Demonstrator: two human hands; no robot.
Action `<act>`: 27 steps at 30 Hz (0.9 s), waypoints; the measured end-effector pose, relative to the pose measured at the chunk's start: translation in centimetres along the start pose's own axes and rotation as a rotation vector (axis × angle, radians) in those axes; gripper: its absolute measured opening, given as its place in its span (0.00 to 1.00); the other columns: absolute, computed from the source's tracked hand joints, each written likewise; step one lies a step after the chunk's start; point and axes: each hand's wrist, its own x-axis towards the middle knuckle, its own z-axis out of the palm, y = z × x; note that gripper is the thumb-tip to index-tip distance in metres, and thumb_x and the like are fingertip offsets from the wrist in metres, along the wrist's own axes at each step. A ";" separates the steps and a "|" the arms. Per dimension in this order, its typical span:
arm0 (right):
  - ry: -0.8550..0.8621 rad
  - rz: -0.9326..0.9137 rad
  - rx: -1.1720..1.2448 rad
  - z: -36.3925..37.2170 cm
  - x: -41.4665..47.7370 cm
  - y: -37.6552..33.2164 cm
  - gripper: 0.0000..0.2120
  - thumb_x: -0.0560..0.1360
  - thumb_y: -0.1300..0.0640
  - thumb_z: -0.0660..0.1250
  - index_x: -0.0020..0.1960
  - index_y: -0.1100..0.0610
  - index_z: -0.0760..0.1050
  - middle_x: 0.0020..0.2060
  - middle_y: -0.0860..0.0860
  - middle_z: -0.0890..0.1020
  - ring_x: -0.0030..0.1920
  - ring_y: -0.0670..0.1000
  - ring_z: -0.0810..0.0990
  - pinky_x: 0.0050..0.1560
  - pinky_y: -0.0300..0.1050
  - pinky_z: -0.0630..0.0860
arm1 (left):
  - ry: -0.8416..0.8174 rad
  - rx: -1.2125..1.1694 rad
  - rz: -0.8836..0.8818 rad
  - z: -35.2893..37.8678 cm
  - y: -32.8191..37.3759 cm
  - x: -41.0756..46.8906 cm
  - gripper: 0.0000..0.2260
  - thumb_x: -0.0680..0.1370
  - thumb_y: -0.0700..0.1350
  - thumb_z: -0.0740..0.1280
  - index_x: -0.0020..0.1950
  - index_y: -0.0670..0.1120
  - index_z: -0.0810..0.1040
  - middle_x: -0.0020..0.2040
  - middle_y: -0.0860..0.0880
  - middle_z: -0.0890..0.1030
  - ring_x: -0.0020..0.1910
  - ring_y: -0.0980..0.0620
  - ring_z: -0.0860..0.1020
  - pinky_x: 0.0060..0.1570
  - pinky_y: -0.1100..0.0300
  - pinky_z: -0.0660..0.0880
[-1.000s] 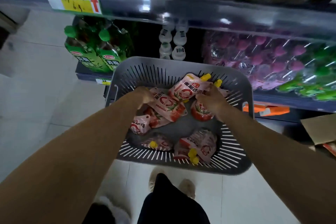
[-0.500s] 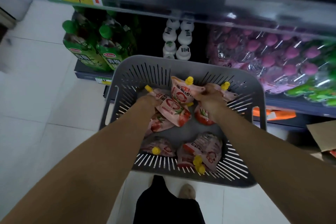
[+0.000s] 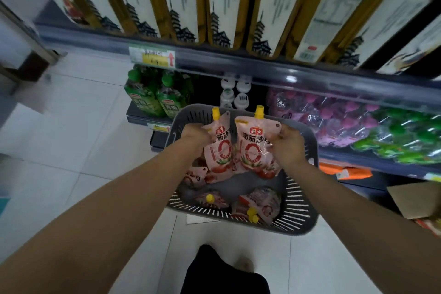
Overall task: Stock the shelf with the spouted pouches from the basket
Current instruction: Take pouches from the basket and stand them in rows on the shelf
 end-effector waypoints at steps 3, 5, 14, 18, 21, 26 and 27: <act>-0.058 -0.049 0.085 -2.4 -2.2 -2.9 0.07 0.72 0.69 0.66 0.45 0.60 0.80 0.34 0.46 0.81 0.33 0.43 0.78 0.31 0.37 0.79 | -0.051 -0.047 0.078 -1.7 2.1 -3.4 0.17 0.74 0.32 0.66 0.63 0.35 0.72 0.60 0.35 0.78 0.56 0.42 0.77 0.54 0.45 0.77; -0.078 -0.093 0.142 -4.1 -3.7 -5.7 0.06 0.74 0.67 0.66 0.43 0.58 0.80 0.34 0.46 0.81 0.34 0.45 0.78 0.31 0.42 0.77 | -0.073 -0.007 0.131 -3.1 3.9 -6.1 0.19 0.74 0.31 0.66 0.64 0.35 0.71 0.61 0.35 0.77 0.57 0.40 0.77 0.55 0.44 0.76; -0.011 -0.351 0.292 -13.3 -12.4 -18.3 0.07 0.76 0.63 0.64 0.43 0.53 0.78 0.33 0.47 0.81 0.27 0.42 0.76 0.25 0.36 0.73 | -0.045 0.035 0.327 -10.1 11.7 -20.6 0.15 0.74 0.32 0.67 0.60 0.38 0.75 0.54 0.40 0.81 0.51 0.43 0.80 0.53 0.46 0.78; -0.016 -0.527 0.347 -17.4 -15.7 -25.2 0.11 0.75 0.64 0.64 0.40 0.50 0.78 0.30 0.44 0.83 0.30 0.44 0.80 0.30 0.39 0.78 | -0.047 -0.001 0.504 -13.4 16.0 -27.0 0.05 0.74 0.32 0.66 0.47 0.41 0.78 0.45 0.42 0.81 0.41 0.47 0.79 0.43 0.53 0.77; 0.025 -0.631 0.402 -19.7 -17.5 -29.7 0.11 0.75 0.65 0.63 0.39 0.52 0.76 0.23 0.40 0.80 0.22 0.36 0.75 0.23 0.30 0.70 | -0.018 -0.064 0.633 -15.5 18.8 -30.9 0.07 0.74 0.31 0.66 0.40 0.42 0.76 0.42 0.42 0.79 0.43 0.46 0.77 0.41 0.54 0.72; 0.143 -0.728 0.472 -22.3 -18.7 -35.0 0.05 0.77 0.61 0.63 0.48 0.55 0.78 0.34 0.46 0.81 0.23 0.36 0.75 0.24 0.30 0.71 | 0.025 -0.191 0.761 -18.6 23.3 -35.9 0.08 0.75 0.34 0.66 0.53 0.41 0.77 0.47 0.44 0.82 0.46 0.47 0.81 0.48 0.50 0.79; 0.168 -0.744 0.457 -22.6 -18.7 -35.8 0.05 0.77 0.60 0.63 0.48 0.56 0.78 0.35 0.46 0.81 0.24 0.37 0.75 0.24 0.31 0.71 | 0.042 -0.213 0.782 -19.3 24.2 -36.4 0.08 0.75 0.34 0.65 0.52 0.41 0.77 0.47 0.44 0.82 0.47 0.47 0.81 0.49 0.50 0.79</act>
